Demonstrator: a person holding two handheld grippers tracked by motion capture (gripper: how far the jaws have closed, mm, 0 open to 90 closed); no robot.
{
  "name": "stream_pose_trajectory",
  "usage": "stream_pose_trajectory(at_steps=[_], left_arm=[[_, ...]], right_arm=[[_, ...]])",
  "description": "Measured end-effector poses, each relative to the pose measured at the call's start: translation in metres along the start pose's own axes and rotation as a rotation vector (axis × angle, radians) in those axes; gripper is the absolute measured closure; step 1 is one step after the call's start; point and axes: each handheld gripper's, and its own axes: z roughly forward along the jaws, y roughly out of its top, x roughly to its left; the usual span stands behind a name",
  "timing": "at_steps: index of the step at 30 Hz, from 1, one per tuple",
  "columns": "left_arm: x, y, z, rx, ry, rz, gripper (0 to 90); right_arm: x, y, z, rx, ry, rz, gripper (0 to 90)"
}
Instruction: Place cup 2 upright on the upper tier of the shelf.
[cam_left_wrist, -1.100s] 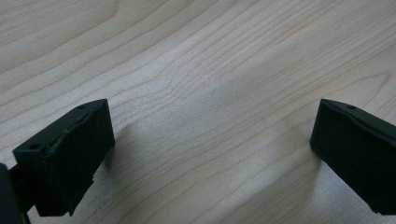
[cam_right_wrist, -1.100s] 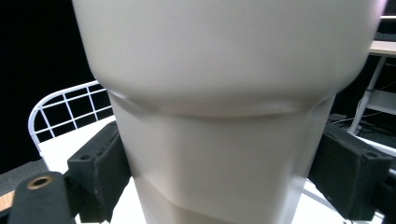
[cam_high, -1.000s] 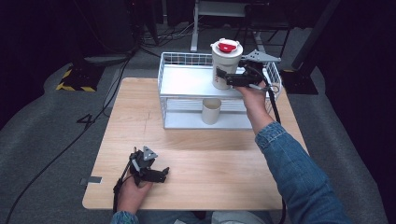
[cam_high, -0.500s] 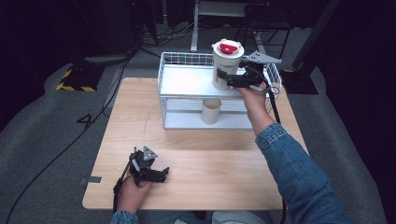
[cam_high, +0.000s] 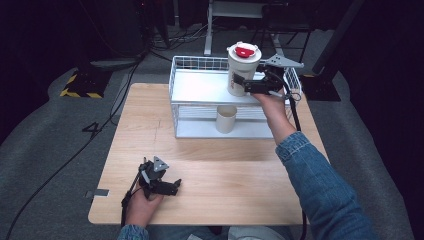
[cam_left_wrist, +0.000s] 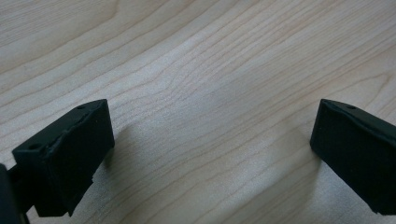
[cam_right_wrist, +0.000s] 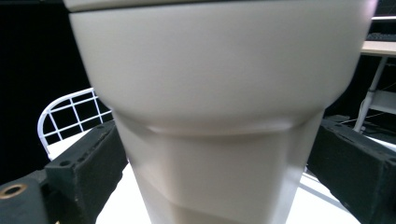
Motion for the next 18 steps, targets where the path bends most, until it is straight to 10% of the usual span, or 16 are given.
stream_pose_trajectory(at_steps=[18], left_arm=[[0.000, 0.001, 0.001, 0.001, -0.001, 0.004, 0.1]], right_arm=[[0.014, 0.016, -0.045, 0.042, 0.002, -0.043, 5.7]])
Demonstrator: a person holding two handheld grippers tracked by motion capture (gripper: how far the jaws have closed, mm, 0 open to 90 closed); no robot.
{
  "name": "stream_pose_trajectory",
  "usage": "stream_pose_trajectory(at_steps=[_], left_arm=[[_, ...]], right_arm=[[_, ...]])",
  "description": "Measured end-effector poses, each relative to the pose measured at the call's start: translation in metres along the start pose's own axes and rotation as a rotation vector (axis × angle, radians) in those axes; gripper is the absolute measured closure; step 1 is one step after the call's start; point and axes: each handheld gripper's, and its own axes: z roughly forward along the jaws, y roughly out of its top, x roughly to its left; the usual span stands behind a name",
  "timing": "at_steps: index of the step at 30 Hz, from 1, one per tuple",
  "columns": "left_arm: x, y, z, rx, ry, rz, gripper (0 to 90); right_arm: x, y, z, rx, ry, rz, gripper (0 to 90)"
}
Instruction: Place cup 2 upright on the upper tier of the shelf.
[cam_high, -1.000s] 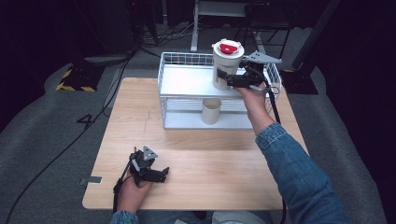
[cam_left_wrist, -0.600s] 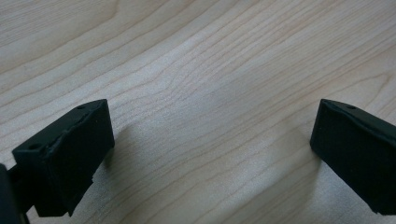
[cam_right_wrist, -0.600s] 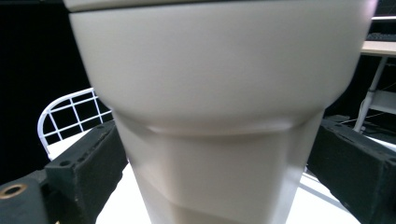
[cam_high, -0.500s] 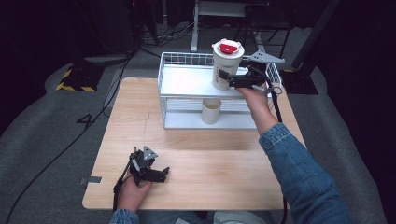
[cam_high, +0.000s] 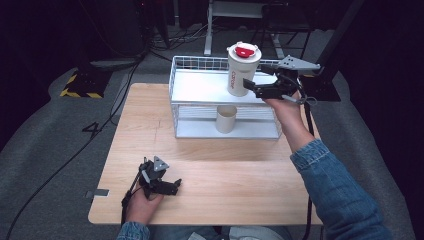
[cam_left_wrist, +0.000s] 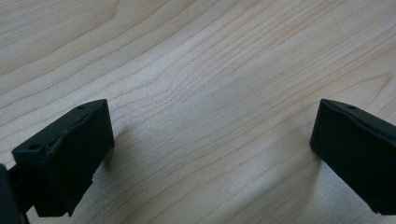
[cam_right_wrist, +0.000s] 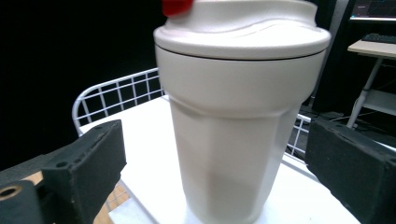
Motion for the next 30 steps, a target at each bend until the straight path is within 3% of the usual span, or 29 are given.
stream_pose_trajectory(at_steps=[16, 30], left_arm=[[0.000, 0.000, 0.000, 0.000, 0.000, -0.001, 0.1], [0.000, 0.000, 0.001, -0.001, 0.003, -0.006, 0.1]], right_arm=[[0.004, -0.010, -0.066, 0.037, 0.011, -0.011, 6.0], [0.002, -0.037, -0.104, 0.102, 0.011, -0.008, 6.7]])
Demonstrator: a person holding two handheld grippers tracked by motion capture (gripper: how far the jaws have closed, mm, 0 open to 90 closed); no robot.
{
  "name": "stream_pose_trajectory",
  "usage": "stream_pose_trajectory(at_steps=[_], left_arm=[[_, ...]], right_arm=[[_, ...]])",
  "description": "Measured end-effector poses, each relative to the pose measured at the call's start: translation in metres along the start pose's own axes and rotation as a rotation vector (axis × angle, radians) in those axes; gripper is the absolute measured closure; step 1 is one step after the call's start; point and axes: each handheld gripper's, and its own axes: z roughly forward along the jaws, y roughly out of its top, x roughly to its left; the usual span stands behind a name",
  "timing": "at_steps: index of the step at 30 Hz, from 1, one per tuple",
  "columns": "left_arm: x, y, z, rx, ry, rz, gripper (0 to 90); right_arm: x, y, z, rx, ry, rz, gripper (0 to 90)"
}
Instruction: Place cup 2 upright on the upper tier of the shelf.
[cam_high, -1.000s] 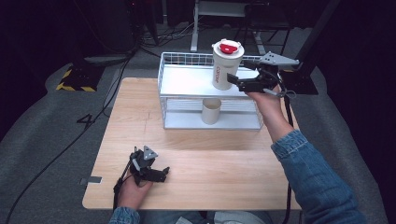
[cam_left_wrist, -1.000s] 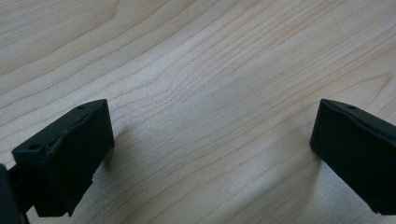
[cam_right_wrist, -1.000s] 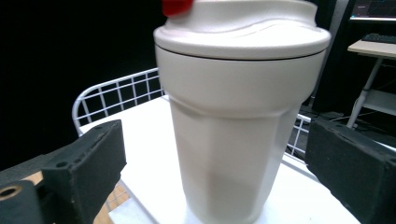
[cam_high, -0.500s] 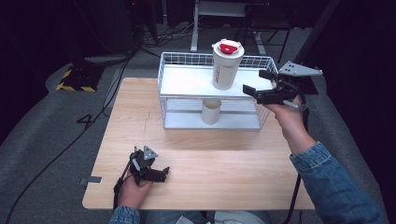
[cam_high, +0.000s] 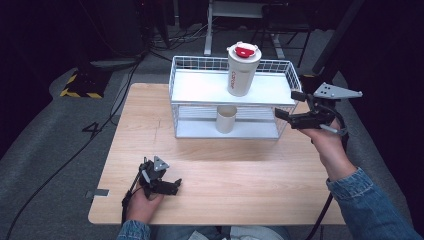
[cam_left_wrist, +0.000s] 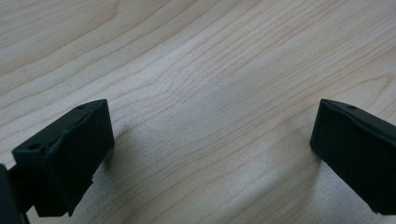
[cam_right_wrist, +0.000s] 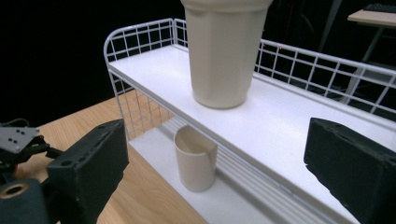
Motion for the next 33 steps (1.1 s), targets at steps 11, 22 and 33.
stream_pose_trajectory(at_steps=[11, 22, 33], left_arm=[[0.000, 0.001, 0.001, -0.002, 0.003, -0.002, 0.1], [-0.002, 0.000, 0.000, -0.003, 0.011, -0.010, 0.3], [-0.001, 0.001, 0.001, -0.002, 0.007, -0.003, 0.2]], right_arm=[[-0.007, -0.035, -0.019, 0.086, -0.031, 0.020, 9.2], [-0.009, -0.080, -0.035, 0.174, -0.055, 0.060, 11.2], [-0.008, -0.129, -0.038, 0.253, -0.102, 0.080, 11.2]])
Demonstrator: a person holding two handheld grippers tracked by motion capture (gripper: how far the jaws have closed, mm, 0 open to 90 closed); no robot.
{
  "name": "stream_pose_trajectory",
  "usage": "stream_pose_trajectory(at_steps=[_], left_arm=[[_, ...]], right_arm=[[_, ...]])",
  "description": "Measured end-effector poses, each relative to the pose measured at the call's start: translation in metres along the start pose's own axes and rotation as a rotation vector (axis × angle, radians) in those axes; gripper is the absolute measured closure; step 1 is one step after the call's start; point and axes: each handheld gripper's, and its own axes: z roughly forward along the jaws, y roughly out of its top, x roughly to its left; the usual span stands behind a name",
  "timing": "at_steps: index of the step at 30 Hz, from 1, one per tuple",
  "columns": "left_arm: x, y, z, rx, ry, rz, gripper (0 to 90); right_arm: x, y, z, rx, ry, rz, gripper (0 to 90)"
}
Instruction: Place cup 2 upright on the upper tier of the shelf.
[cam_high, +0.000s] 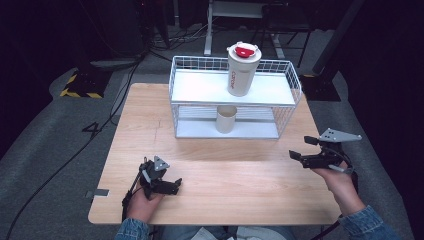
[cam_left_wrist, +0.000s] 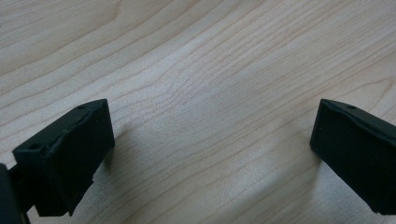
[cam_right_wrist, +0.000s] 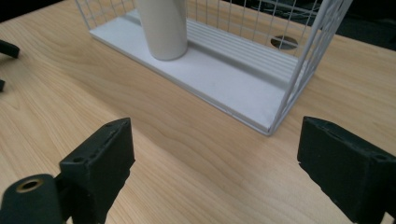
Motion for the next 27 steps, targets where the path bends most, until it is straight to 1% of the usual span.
stream_pose_trajectory(at_steps=[1, 2, 4, 5, 6, 9, 13, 15, 16, 17, 18, 19, 20, 21, 22, 23, 24, 27], left_arm=[[0.000, 0.000, 0.000, 0.001, -0.001, 0.000, 0.2], [0.000, 0.000, 0.000, 0.001, -0.001, 0.000, 0.2], [0.000, 0.000, 0.000, 0.001, -0.001, 0.001, 0.2], [0.000, 0.000, 0.000, 0.001, -0.001, 0.000, 0.2], [0.000, 0.000, 0.000, 0.001, -0.001, 0.000, 0.2], [0.000, 0.000, 0.000, 0.001, -0.001, 0.000, 0.2], [0.000, 0.000, 0.000, 0.001, -0.001, 0.000, 0.2], [0.000, 0.000, 0.000, 0.001, -0.001, 0.000, 0.2], [0.000, 0.000, 0.000, 0.001, -0.001, 0.000, 0.2], [0.000, 0.000, 0.000, 0.000, -0.001, -0.002, 0.2], [0.000, 0.000, 0.000, 0.000, -0.001, -0.002, 0.2], [0.000, 0.000, 0.000, -0.001, -0.001, -0.002, 0.2], [0.000, 0.000, 0.000, -0.001, -0.001, -0.002, 0.2], [0.000, 0.000, 0.000, -0.001, -0.002, -0.003, 0.2], [0.000, 0.000, 0.000, -0.001, -0.002, -0.003, 0.2], [0.000, 0.000, 0.000, -0.001, -0.002, -0.003, 0.2], [0.000, 0.000, 0.000, -0.001, -0.002, -0.003, 0.2], [0.000, 0.000, 0.000, -0.001, -0.002, -0.002, 0.2]], right_arm=[[0.000, -0.004, 0.001, 0.005, -0.003, -0.001, 11.2], [0.000, -0.013, 0.005, 0.018, -0.013, 0.001, 11.2], [0.000, -0.015, 0.006, 0.023, -0.014, 0.001, 11.2], [0.000, -0.023, 0.009, 0.033, -0.017, 0.009, 11.2], [0.001, -0.027, 0.011, 0.037, -0.017, 0.015, 11.2], [0.001, -0.033, 0.014, 0.049, -0.020, 0.016, 11.2], [0.002, -0.051, 0.021, 0.084, -0.034, 0.012, 11.2], [0.003, -0.058, 0.025, 0.092, -0.033, 0.024, 11.2], [0.003, -0.058, 0.025, 0.092, -0.033, 0.024, 11.2], [0.003, -0.064, 0.028, 0.096, -0.033, 0.040, 11.2], [0.003, -0.064, 0.028, 0.096, -0.033, 0.040, 11.2], [0.002, -0.071, 0.031, 0.104, -0.041, 0.042, 11.2], [0.002, -0.071, 0.031, 0.104, -0.041, 0.042, 11.2], [0.002, -0.076, 0.033, 0.107, -0.049, 0.046, 11.2], [0.002, -0.076, 0.033, 0.107, -0.049, 0.046, 11.2], [0.002, -0.080, 0.036, 0.119, -0.057, 0.045, 11.2], [0.002, -0.080, 0.036, 0.119, -0.057, 0.045, 11.2], [0.002, -0.089, 0.041, 0.132, -0.077, 0.054, 11.9]])
